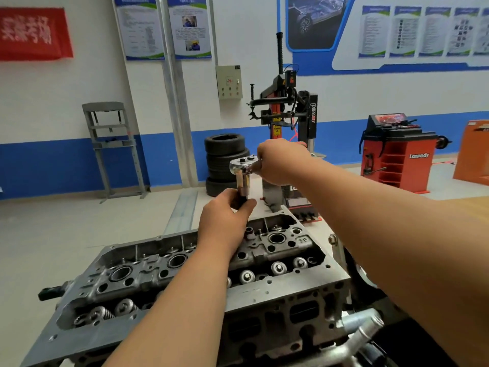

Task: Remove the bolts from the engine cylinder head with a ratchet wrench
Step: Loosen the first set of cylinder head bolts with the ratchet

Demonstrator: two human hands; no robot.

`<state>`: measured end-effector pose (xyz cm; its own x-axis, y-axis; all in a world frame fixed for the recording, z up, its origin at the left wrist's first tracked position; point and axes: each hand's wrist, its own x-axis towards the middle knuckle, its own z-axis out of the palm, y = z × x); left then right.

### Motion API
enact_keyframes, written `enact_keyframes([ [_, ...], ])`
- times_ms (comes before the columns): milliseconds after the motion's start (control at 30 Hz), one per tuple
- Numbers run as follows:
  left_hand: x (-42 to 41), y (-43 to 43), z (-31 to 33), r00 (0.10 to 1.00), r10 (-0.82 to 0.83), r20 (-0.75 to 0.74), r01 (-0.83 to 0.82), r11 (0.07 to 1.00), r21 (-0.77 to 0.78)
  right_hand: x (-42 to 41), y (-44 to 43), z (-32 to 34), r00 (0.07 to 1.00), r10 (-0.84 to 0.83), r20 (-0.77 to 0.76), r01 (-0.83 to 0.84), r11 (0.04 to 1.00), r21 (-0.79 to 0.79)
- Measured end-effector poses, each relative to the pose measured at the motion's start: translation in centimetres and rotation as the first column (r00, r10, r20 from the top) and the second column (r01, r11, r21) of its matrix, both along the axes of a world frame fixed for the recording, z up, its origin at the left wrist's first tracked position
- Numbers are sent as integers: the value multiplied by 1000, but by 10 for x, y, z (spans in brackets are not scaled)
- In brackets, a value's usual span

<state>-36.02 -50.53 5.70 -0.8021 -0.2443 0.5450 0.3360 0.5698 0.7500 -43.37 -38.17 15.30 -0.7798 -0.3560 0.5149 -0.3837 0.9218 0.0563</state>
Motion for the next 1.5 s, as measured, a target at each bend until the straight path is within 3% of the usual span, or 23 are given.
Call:
enact_keyframes([
  [100, 1, 4, 2, 999, -31, -28, 33, 995, 91, 5, 8, 10, 998, -37, -51, 36, 999, -18],
  [267, -5, -2, -5, 987, -75, 143, 70, 997, 39, 10, 11, -3, 985, -164, -62, 169, 982, 87],
  [367, -7, -3, -9, 951, 109, 289, -61, 984, -170, 11, 33, 3, 965, -238, -111, 248, 966, 79],
  [467, -5, 0, -8, 890, 292, 351, -89, 865, -493, 14, 65, 5, 938, -342, -52, 344, 939, 27],
  [700, -2, 7, -6, 869, 301, 392, 32, 758, -652, 10, 94, -17, 931, -343, 122, 362, 905, -224],
  [800, -7, 8, -7, 874, 321, 364, -16, 769, -639, 8, 88, -24, 938, -319, 134, 345, 894, -287],
  [967, -7, 4, -8, 917, 243, 316, -48, 854, -518, 1, 80, -39, 932, -291, 218, 327, 932, -153],
  [1067, -4, 8, -5, 962, 187, 199, -74, 880, -470, 3, 79, -35, 908, -291, 301, 330, 940, -87],
  [1133, -6, 20, 7, 980, 54, 193, 25, 924, -383, 11, 80, -25, 866, -374, 332, 391, 920, 19],
  [1233, -15, 47, 31, 886, -204, 416, 325, 914, -244, 28, 74, -14, 845, -438, 307, 397, 898, 188],
  [1333, -27, 59, 30, 910, -207, 358, 318, 904, -285, 41, 69, -6, 827, -494, 268, 391, 848, 357],
  [1500, -36, 50, 9, 929, -270, 252, 317, 934, -167, 68, 68, 4, 885, -432, 174, 290, 803, 520],
])
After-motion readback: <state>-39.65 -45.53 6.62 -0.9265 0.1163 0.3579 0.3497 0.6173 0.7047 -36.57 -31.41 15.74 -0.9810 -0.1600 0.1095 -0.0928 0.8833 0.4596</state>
